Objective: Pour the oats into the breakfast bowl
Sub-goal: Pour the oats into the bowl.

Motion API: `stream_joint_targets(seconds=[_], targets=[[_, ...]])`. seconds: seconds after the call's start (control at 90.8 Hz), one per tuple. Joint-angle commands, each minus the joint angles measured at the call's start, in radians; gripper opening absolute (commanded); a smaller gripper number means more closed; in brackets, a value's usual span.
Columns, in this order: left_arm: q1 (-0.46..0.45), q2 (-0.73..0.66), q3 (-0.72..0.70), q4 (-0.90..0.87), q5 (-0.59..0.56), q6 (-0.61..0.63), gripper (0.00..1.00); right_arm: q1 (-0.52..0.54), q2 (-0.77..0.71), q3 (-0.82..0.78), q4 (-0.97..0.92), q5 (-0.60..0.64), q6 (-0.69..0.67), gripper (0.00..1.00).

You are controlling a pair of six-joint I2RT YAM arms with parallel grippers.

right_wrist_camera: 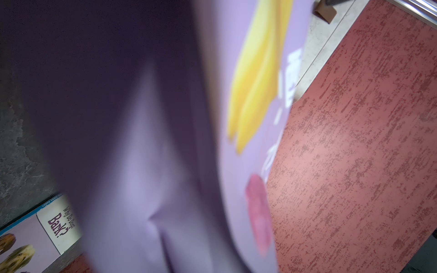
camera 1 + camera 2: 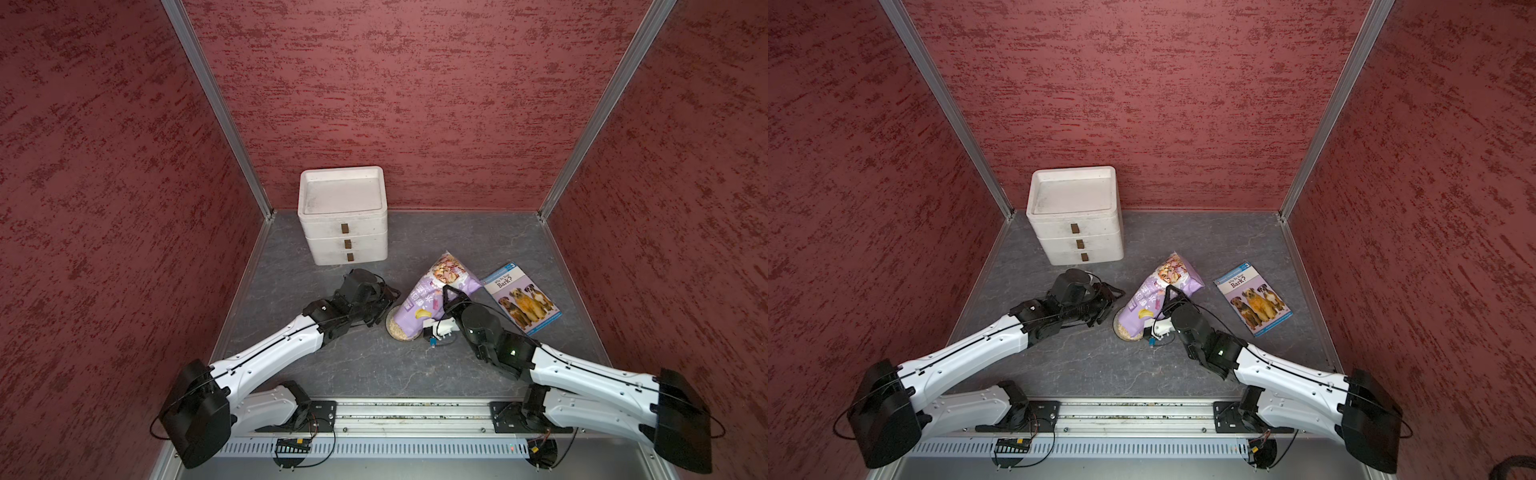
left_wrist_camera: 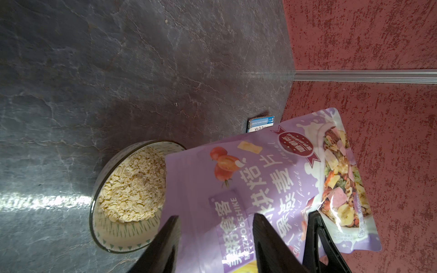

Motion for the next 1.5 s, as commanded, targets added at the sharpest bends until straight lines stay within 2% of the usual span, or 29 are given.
stream_joint_targets(seconds=[0.0, 0.033, 0.088, 0.187, 0.275, 0.375, 0.463, 0.551, 0.639, 0.738, 0.76, 0.826, 0.926, 1.014, 1.102, 1.201, 1.289, 1.355, 1.377, 1.454, 1.487], targets=[[0.000, -0.010, -0.001, 0.022, 0.001, 0.004, 0.53, -0.003, -0.041, 0.035, 0.241, 0.060, 0.009, 0.00], [0.000, -0.013, 0.000, 0.014, -0.003, 0.006, 0.53, 0.002, -0.034, 0.038, 0.228, 0.060, 0.023, 0.00], [-0.004, -0.016, -0.005, 0.015, -0.009, -0.002, 0.53, 0.022, -0.036, 0.044, 0.010, 0.044, 0.001, 0.00], [0.003, -0.013, 0.009, 0.009, 0.005, 0.008, 0.53, -0.013, -0.039, 0.046, 0.264, 0.049, 0.028, 0.00], [-0.002, -0.016, 0.006, 0.003, -0.011, 0.008, 0.53, 0.003, -0.035, 0.054, 0.045, 0.039, 0.016, 0.00], [0.004, -0.012, 0.003, 0.019, 0.003, 0.005, 0.53, -0.014, -0.041, 0.036, 0.221, 0.044, 0.044, 0.00], [-0.001, -0.013, -0.003, 0.020, -0.001, 0.000, 0.53, -0.003, -0.052, 0.037, 0.041, 0.036, 0.023, 0.00], [0.002, -0.016, -0.002, 0.016, 0.000, 0.000, 0.53, -0.035, -0.074, 0.040, 0.224, 0.043, 0.045, 0.00], [0.001, -0.024, -0.006, 0.016, -0.008, -0.001, 0.53, -0.012, -0.089, 0.044, -0.051, 0.033, 0.044, 0.00], [0.004, -0.024, -0.001, 0.009, -0.008, 0.002, 0.53, -0.026, -0.089, 0.034, 0.190, 0.047, 0.067, 0.00], [0.002, -0.025, -0.001, 0.008, -0.008, 0.001, 0.53, -0.024, -0.087, 0.039, 0.170, 0.046, 0.076, 0.00], [0.002, -0.025, -0.006, 0.015, -0.008, -0.001, 0.53, -0.005, -0.085, 0.043, -0.053, 0.031, 0.047, 0.00], [0.002, -0.025, 0.001, 0.006, -0.010, 0.002, 0.53, -0.006, -0.072, 0.035, 0.205, 0.046, 0.074, 0.00], [0.002, -0.029, -0.005, 0.015, -0.011, -0.002, 0.53, 0.010, -0.052, 0.033, -0.001, 0.035, 0.033, 0.00], [0.004, -0.026, 0.006, 0.000, -0.010, 0.005, 0.53, 0.005, -0.044, 0.030, 0.227, 0.039, 0.048, 0.00], [0.004, -0.033, 0.002, -0.001, -0.013, 0.004, 0.53, 0.019, -0.045, 0.035, 0.027, 0.029, 0.024, 0.00], [0.007, -0.037, 0.003, -0.005, -0.013, 0.004, 0.53, 0.013, -0.058, 0.028, 0.240, 0.036, 0.049, 0.00], [0.005, -0.042, -0.004, -0.005, -0.018, 0.001, 0.53, 0.038, -0.069, 0.047, -0.024, 0.021, 0.056, 0.00], [0.006, -0.042, -0.007, 0.001, -0.018, 0.001, 0.53, 0.038, -0.070, 0.048, -0.051, 0.023, 0.046, 0.00], [0.010, -0.039, -0.004, 0.002, -0.014, 0.002, 0.53, 0.020, -0.064, 0.037, 0.219, 0.046, 0.060, 0.00], [0.009, -0.039, -0.004, -0.002, -0.015, 0.001, 0.53, 0.027, -0.061, 0.040, 0.187, 0.042, 0.074, 0.00]])
